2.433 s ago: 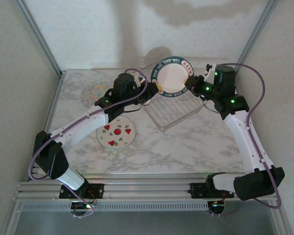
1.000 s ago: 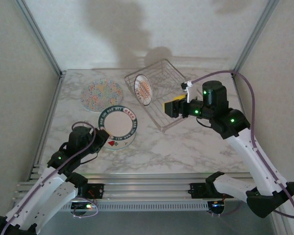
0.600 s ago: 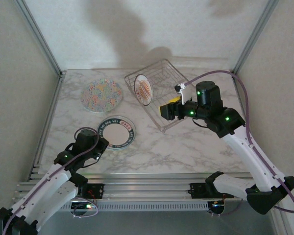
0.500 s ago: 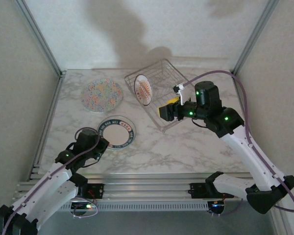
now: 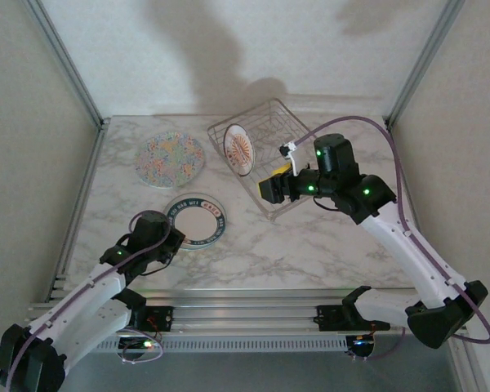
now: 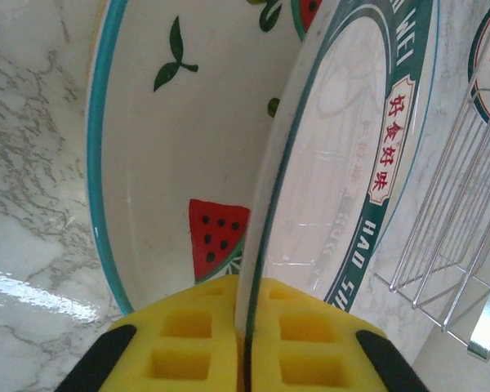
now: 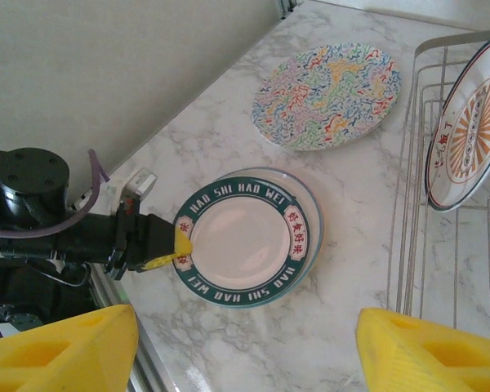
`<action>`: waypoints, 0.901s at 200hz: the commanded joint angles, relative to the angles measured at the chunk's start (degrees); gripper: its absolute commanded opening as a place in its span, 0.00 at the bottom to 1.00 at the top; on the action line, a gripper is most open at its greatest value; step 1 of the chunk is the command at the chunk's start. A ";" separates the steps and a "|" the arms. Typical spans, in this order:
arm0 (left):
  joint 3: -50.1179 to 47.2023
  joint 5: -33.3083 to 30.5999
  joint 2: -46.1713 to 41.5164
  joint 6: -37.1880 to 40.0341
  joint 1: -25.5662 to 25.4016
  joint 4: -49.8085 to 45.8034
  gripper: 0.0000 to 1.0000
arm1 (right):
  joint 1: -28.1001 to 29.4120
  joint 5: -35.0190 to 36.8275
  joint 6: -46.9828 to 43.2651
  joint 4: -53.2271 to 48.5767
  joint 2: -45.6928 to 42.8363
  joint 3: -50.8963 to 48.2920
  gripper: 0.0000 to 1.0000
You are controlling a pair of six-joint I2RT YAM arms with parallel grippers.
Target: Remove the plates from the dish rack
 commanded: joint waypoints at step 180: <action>8.48 -5.89 1.88 0.66 1.34 -13.30 0.34 | 0.44 -1.26 0.11 -0.19 1.26 2.32 0.72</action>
